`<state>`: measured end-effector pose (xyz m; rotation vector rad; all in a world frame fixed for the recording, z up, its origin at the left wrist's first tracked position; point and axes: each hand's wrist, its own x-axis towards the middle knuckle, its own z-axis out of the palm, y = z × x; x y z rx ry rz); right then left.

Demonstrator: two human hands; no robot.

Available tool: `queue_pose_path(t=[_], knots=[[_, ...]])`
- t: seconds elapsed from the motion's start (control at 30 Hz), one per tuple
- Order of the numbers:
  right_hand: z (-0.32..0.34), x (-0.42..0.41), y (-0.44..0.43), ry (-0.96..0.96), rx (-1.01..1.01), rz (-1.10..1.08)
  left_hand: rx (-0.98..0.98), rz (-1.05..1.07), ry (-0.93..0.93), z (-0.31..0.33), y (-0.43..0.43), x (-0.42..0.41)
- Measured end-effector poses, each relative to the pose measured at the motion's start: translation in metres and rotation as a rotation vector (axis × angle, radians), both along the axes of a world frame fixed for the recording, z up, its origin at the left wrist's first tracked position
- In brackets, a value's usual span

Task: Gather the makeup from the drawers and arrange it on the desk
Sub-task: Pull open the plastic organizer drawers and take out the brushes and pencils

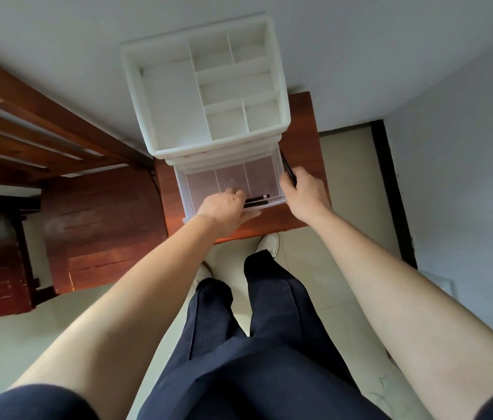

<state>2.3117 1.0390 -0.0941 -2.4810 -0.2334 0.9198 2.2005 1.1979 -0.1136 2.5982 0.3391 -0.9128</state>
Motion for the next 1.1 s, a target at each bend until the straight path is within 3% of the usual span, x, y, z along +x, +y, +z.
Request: queue_pose_path(t=[0.23,0.37,0.53,0.67,0.83,1.0,1.1], knots=[[0.007,-0.012,0.002,0.126,0.058,-0.251,0.179,-0.089,-0.125,0.027,0.015,-0.026],[0.014,-0.028,0.014,0.345,0.181,-0.565,0.230,0.034,-0.166,0.037,0.030,-0.046],[0.022,-0.028,0.032,0.421,0.281,-0.873,0.289,0.181,-0.176,0.049,0.043,-0.043],[0.028,-0.017,0.045,0.560,0.478,-1.136,0.354,0.352,-0.121,0.051,0.044,-0.039],[0.036,0.007,0.070,0.618,0.666,-1.235,0.302,0.273,-0.098,0.044,0.055,-0.033],[0.041,0.021,0.081,0.651,0.592,-1.188,0.252,0.220,-0.010,0.041,0.063,-0.031],[0.044,0.017,0.074,0.655,0.562,-1.135,0.250,0.235,-0.057,0.048,0.060,-0.031]])
